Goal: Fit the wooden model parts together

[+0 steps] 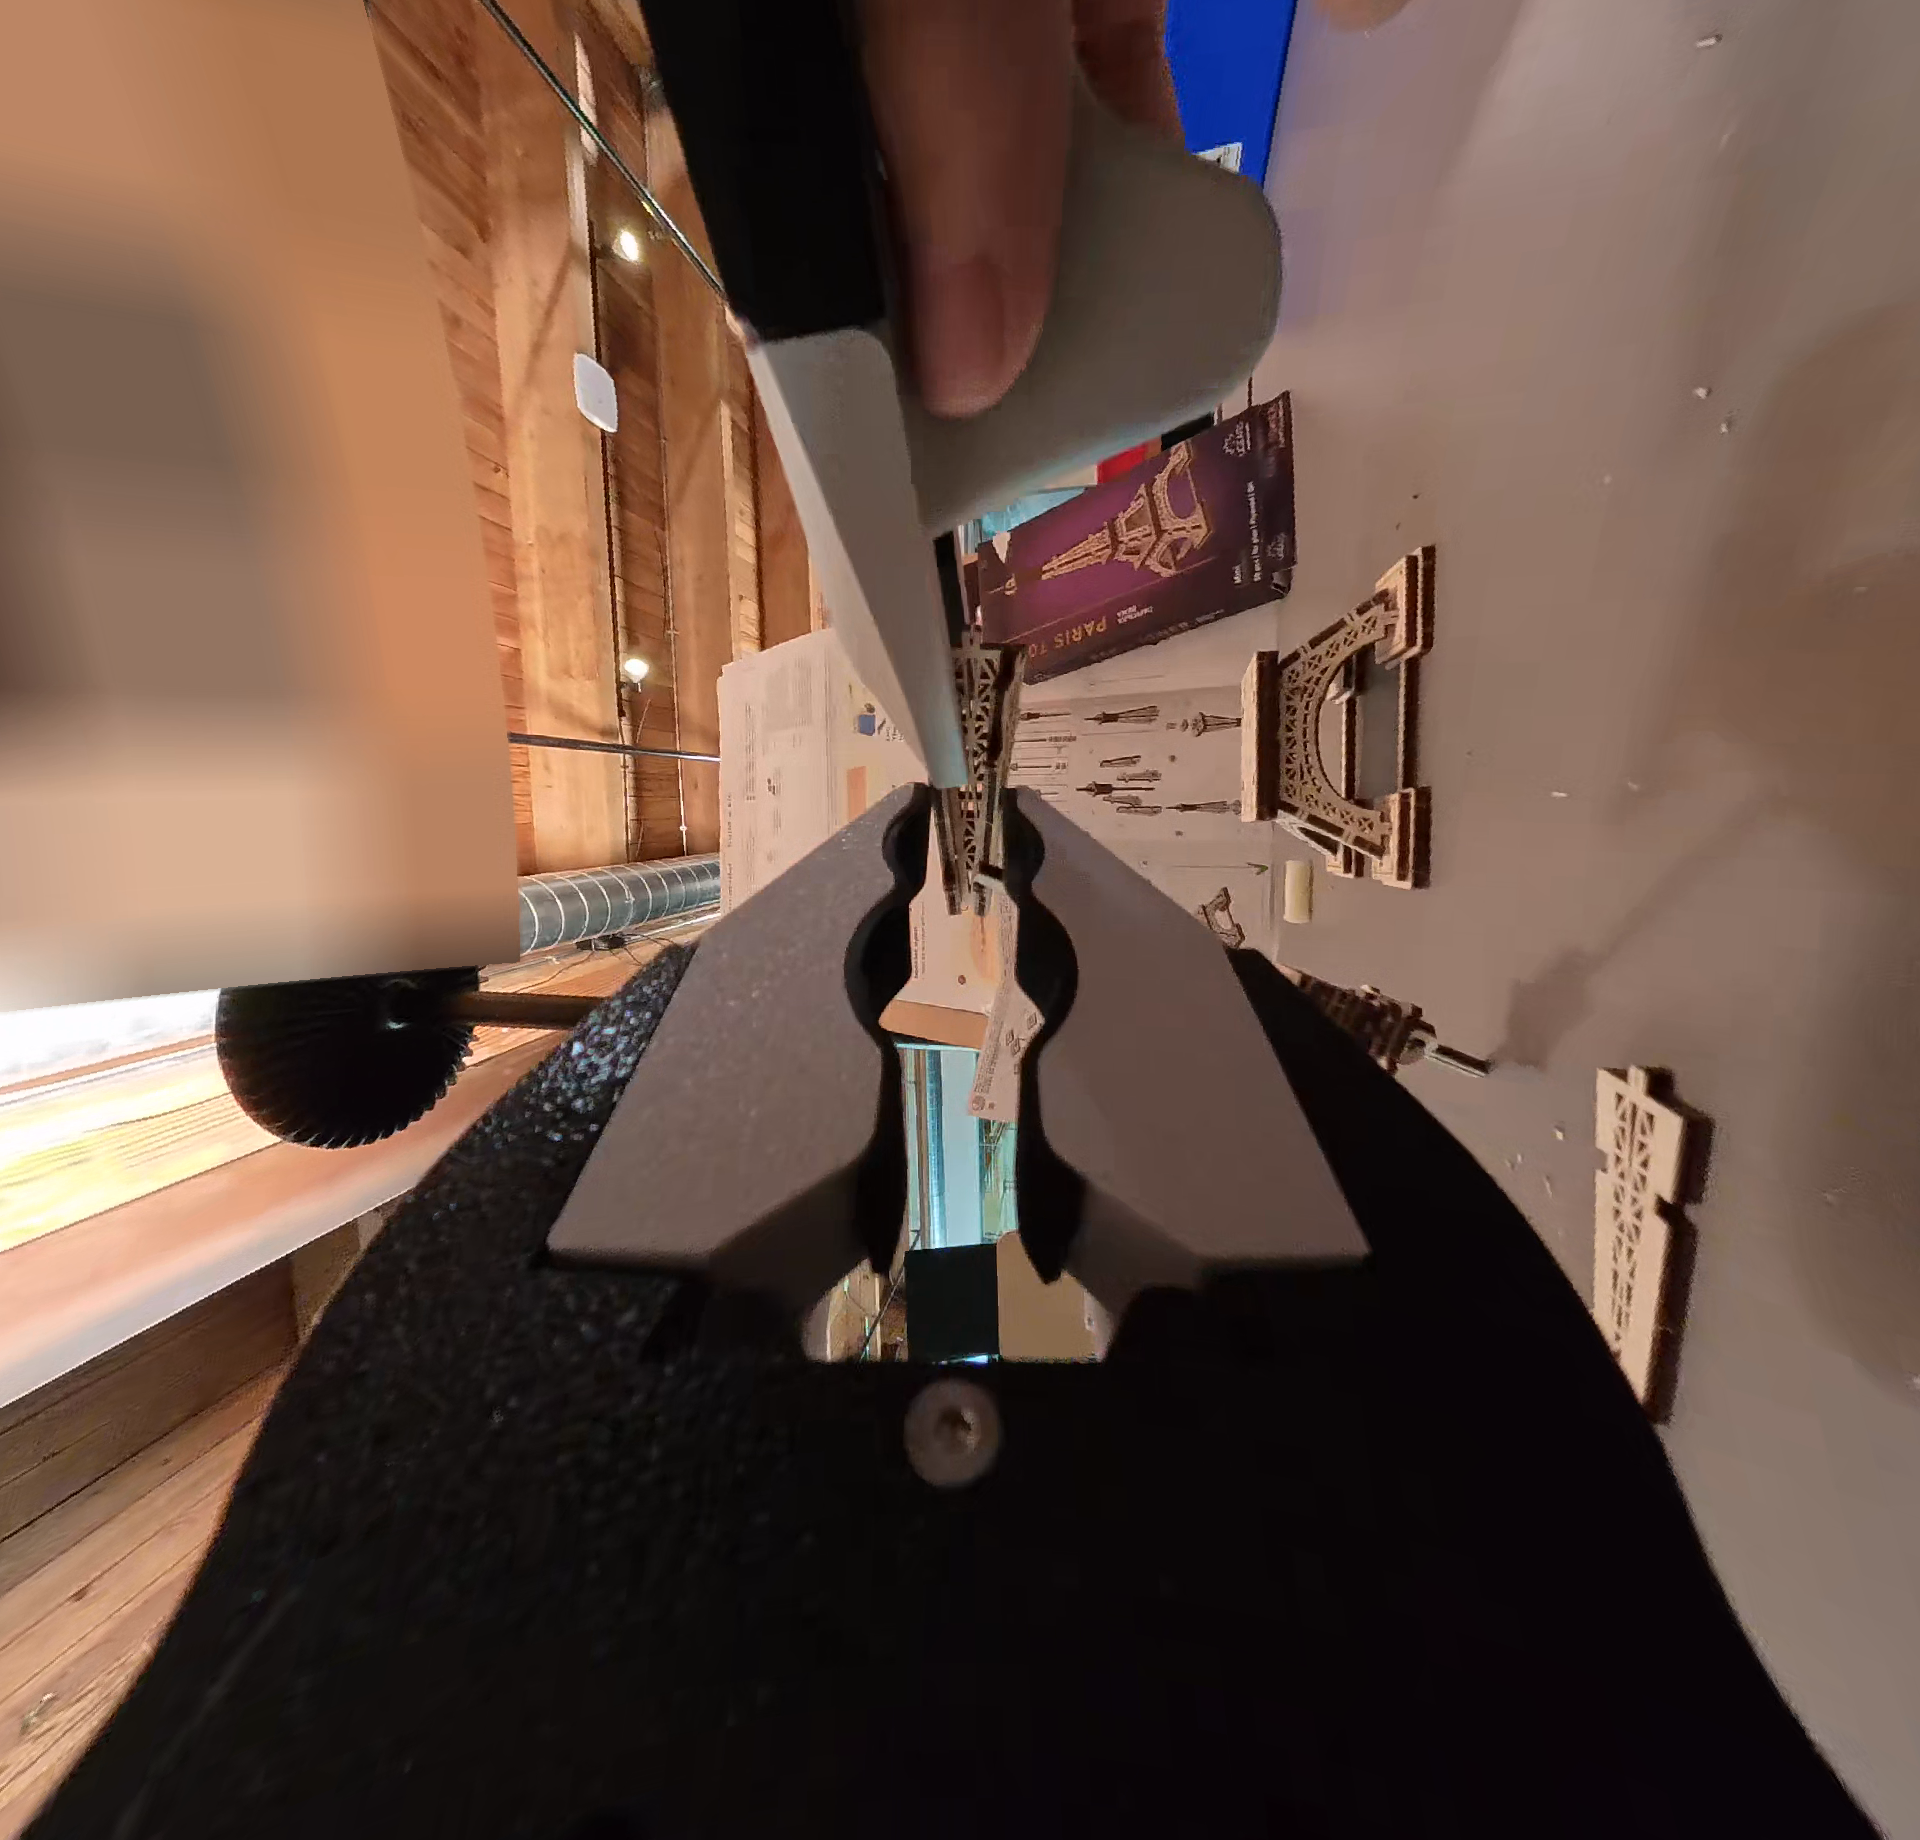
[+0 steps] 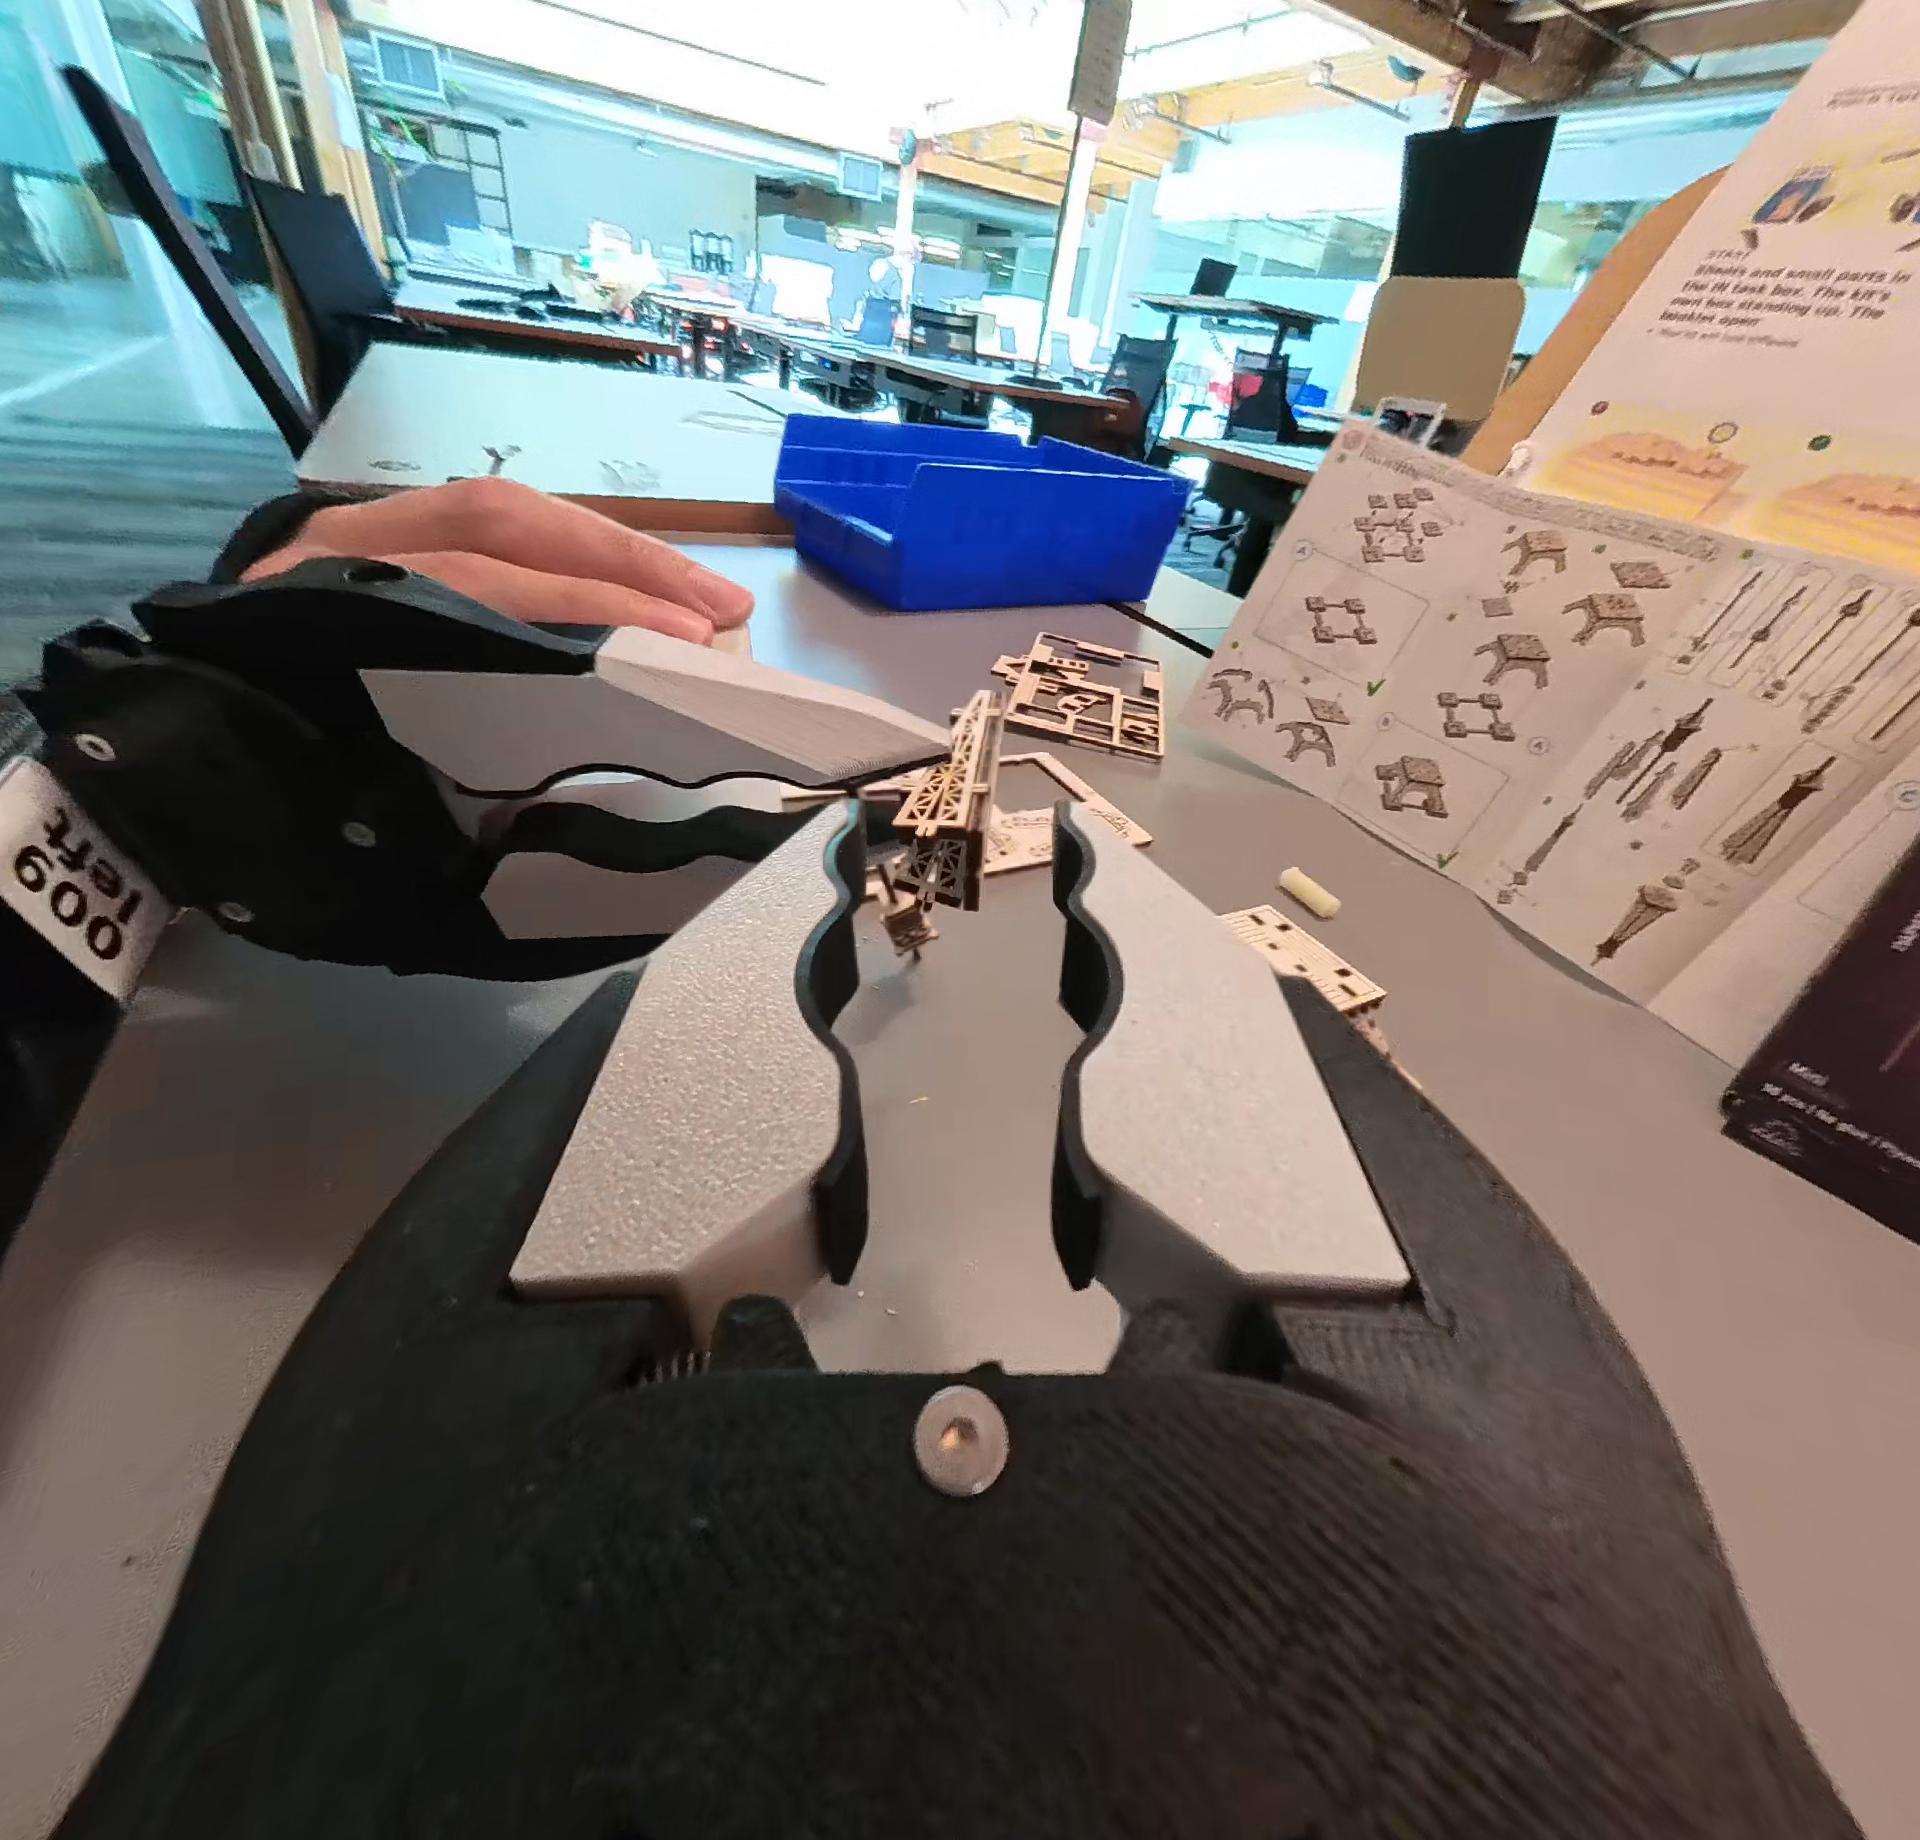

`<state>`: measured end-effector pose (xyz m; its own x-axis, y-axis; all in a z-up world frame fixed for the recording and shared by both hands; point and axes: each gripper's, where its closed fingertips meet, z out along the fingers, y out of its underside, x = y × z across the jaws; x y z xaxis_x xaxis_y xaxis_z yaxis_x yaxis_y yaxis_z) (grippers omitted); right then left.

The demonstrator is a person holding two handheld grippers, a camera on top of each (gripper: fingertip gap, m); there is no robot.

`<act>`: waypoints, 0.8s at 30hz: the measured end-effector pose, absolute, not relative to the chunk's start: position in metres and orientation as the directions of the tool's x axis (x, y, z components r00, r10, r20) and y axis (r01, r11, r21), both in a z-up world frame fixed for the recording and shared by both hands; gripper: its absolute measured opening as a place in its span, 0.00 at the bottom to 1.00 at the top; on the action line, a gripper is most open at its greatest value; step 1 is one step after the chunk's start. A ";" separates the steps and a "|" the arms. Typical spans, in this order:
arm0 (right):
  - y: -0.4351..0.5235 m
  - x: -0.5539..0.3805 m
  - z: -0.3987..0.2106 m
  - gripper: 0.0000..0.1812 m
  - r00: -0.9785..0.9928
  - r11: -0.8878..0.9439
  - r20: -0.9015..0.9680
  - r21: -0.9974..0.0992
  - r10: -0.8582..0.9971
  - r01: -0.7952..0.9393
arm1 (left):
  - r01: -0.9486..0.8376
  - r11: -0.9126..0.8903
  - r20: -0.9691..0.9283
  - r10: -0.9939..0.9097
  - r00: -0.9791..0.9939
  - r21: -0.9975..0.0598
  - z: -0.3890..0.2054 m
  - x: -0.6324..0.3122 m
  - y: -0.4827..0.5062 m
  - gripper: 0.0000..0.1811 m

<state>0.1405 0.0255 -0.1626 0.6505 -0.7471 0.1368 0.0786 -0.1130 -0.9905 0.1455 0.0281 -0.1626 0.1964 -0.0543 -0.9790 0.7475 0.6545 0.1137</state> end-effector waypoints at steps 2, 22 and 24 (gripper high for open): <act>0.026 0.139 -0.162 0.14 0.643 -0.135 0.168 -0.986 -0.747 0.101 | 0.747 0.656 -0.979 -0.065 0.195 0.106 -0.162 0.144 0.028 0.06; 0.023 0.141 -0.166 0.08 0.629 -0.218 0.252 -0.967 -0.736 0.132 | 0.776 0.630 -0.992 -0.093 0.083 0.006 -0.170 0.148 0.026 0.07; 0.019 0.142 -0.167 0.08 0.603 -0.263 0.313 -0.949 -0.734 0.172 | 0.789 0.607 -0.993 -0.117 -0.028 -0.094 -0.170 0.151 0.029 0.12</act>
